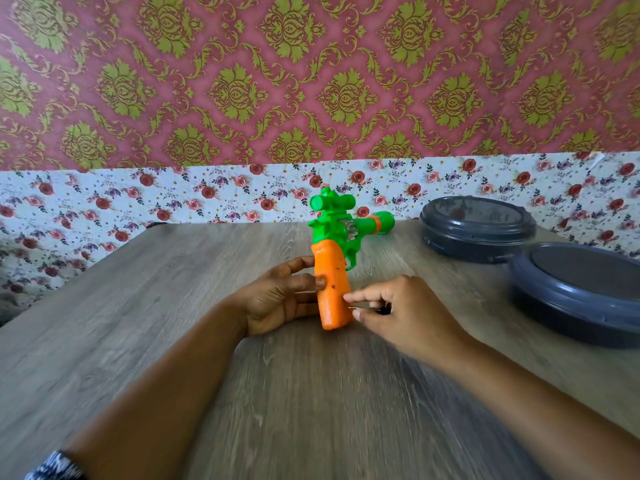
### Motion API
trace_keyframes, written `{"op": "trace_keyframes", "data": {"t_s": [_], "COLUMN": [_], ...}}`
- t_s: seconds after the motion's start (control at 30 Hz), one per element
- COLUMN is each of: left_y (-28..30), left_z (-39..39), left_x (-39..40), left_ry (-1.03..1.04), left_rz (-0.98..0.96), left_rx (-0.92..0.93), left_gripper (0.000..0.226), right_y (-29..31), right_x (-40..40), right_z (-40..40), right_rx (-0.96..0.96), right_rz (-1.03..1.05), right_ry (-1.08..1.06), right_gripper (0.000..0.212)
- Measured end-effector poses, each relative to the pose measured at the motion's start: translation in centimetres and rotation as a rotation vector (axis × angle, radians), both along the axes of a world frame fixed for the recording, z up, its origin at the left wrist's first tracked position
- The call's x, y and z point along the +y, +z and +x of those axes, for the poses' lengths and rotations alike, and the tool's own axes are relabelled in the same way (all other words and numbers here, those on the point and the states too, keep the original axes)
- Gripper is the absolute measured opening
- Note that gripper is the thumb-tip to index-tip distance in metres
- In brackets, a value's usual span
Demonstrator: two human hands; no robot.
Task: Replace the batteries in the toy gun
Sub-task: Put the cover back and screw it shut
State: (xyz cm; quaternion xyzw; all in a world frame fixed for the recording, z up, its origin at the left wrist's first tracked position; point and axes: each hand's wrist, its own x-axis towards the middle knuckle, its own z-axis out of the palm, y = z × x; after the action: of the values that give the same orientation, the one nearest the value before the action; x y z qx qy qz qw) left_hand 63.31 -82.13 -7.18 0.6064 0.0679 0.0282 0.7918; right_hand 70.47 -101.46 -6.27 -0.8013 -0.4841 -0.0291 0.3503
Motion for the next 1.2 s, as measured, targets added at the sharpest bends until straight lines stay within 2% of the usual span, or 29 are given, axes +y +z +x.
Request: {"op": "trace_keyframes", "data": {"t_s": [0.1,0.23,0.33,0.43,0.5,0.6,0.73,0.87,0.9,0.97,1.07,1.2], "left_y": [0.0,0.3,0.4,0.4,0.3,0.1,0.0,0.1,0.2,0.3,0.5,0.9], "left_z": [0.1,0.5,0.9,1.2,1.4,1.1,0.7,0.6,0.6,0.5,0.2,-0.1], "left_x": [0.0,-0.7,-1.4,-1.7,-1.6,-1.4,-1.6,-1.7,-1.7,-1.5,-1.7,-4.2], "left_ry": [0.066,0.32,0.464,0.562,0.619,0.662,0.65,0.652,0.651,0.652,0.708,0.724], "left_rz": [-0.005,0.117,0.234,0.342,0.501,0.668,0.706,0.76,0.8,0.999,1.308,1.455], "left_rx": [0.007,0.084,0.155,0.205,0.225,0.265,0.289,0.311,0.321,0.336,0.257,0.001], "left_gripper": [0.038,0.019,0.03,0.035,0.039,0.048,0.047,0.046,0.048,0.054,0.052,0.024], "right_y": [-0.3,-0.6,-0.5,-0.4,-0.2,-0.2,-0.4,-0.4,-0.3,-0.3,-0.3,0.4], "right_x": [0.0,0.2,0.3,0.3,0.2,0.2,0.1,0.0,0.0,0.0,-0.3,-1.1], "right_z": [-0.2,-0.4,-0.7,-0.8,-0.9,-0.9,-0.9,-0.9,-0.8,-0.7,-0.4,1.1], "right_rx": [-0.028,-0.142,-0.211,-0.295,-0.322,-0.344,-0.469,-0.479,-0.477,-0.467,-0.401,-0.307], "right_rz": [-0.021,-0.002,-0.001,-0.047,-0.06,-0.076,-0.106,-0.143,-0.138,-0.131,-0.103,-0.046], "right_ry": [0.025,0.036,0.054,0.051,0.047,0.057,0.064,0.072,0.071,0.062,0.057,-0.063], "right_gripper": [0.024,0.018,0.018,0.027,0.029,0.029,0.025,0.029,0.031,0.035,0.028,0.018]}}
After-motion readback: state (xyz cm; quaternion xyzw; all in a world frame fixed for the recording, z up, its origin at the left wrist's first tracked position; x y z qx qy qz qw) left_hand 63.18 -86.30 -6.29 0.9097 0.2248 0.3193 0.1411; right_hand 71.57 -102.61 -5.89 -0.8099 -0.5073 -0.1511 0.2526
